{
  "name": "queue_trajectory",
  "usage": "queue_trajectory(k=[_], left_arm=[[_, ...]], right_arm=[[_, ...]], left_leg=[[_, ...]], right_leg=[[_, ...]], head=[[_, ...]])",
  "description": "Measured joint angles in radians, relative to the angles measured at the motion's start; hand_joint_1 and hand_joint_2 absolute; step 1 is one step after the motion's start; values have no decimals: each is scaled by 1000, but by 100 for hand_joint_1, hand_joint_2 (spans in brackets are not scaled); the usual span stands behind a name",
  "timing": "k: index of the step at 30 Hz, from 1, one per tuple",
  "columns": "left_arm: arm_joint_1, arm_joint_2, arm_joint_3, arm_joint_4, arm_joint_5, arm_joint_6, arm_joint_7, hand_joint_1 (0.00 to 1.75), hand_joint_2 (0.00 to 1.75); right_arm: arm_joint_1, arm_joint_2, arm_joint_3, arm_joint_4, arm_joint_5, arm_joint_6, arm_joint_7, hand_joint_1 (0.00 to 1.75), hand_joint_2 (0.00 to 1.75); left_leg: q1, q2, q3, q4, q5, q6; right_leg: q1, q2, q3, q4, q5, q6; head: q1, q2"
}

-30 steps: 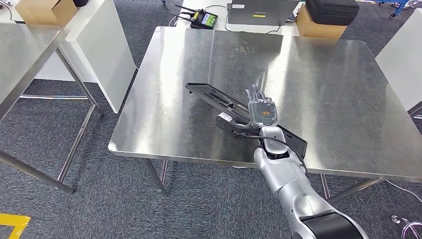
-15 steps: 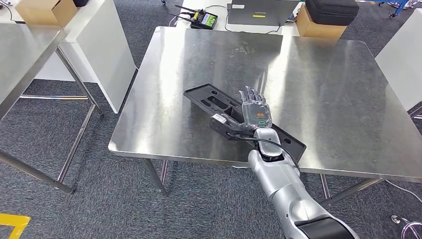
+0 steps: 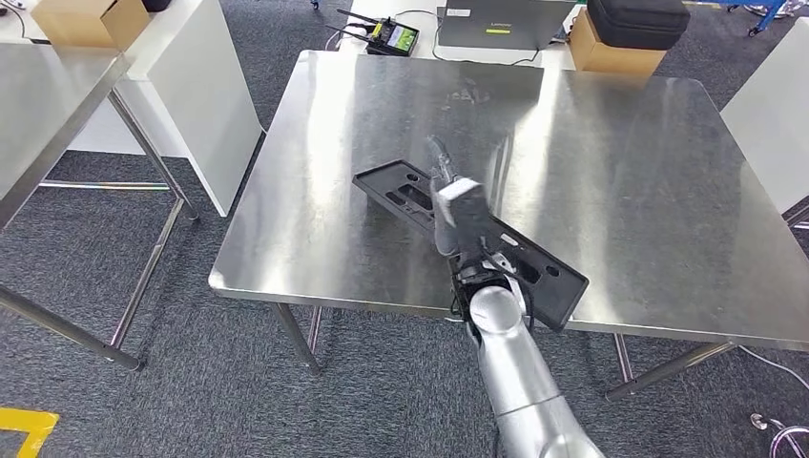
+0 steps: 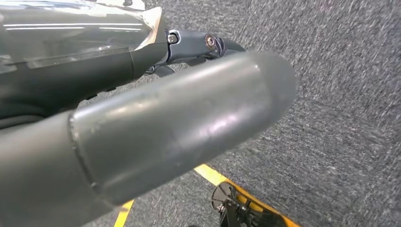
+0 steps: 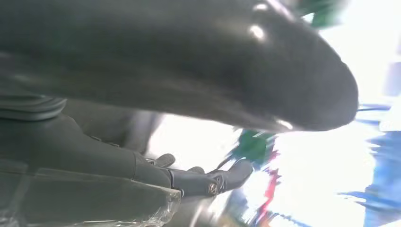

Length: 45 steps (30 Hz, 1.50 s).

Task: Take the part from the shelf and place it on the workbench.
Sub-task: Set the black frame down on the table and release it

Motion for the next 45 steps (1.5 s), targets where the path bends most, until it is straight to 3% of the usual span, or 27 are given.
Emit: queue_trajectory(k=[3,15,21,30,34,37,39,42,43,44,45], left_arm=[[0,0,0,-1,0,8,-14,0,0],[8,-9,34,-1,0,45,-89,0,0],[12,-17,65,-1,0,54,-106,0,0],[14,-21,86,-1,0,55,-114,0,0],[19,-21,98,0,0,41,-125,0,0],[26,-20,103,3,0,18,-131,0,0],[28,-18,104,4,0,6,-131,0,0],[30,-17,105,6,0,-7,-131,0,0],[31,-16,105,7,0,-10,-130,0,0],[32,-16,105,7,0,-13,-129,0,0],[32,-16,105,8,0,-15,-128,0,0]], right_arm=[[62,-7,91,-184,-205,9,-9,0,0],[242,-107,381,-693,-515,-14,-123,0,0],[332,-171,395,-824,-561,-18,-152,0,0],[393,-221,388,-860,-583,1,-164,0,0],[408,-233,376,-857,-607,5,-164,0,0],[423,-250,361,-851,-618,5,-166,0,0],[434,-263,352,-847,-622,5,-170,0,0],[452,-284,341,-839,-622,2,-179,0,0],[461,-291,337,-837,-619,-1,-182,0,0],[469,-299,334,-835,-615,-4,-187,0,0],[478,-307,332,-833,-609,-6,-193,0,0]], left_leg=[[0,0,0,0,-1,-1],[0,-1,0,0,-1,-1],[0,-1,1,0,-2,-2],[-2,0,2,1,-4,0],[-9,-1,4,3,-9,7],[-13,-1,7,-4,-1,22],[-10,2,10,-13,7,32],[-11,4,6,-16,12,40],[-12,4,4,-16,14,41],[-14,4,1,-15,17,41],[-15,3,-3,-15,20,40]], right_leg=[[0,0,-3,0,-1,1],[0,0,-3,0,-1,0],[0,0,-3,-1,-2,0],[-2,0,-2,-2,-1,2],[-11,0,1,-4,-2,8],[-16,0,10,-4,-2,20],[-17,0,-3,37,-34,14],[-13,1,-77,220,-130,-7],[-10,1,-95,266,-146,-7],[-8,1,-95,279,-147,-4],[-7,1,-73,249,-131,2]], head=[[0,0],[0,0],[0,0],[0,0],[0,0],[-1,0],[1,0],[5,0],[5,0],[5,0],[5,0]])
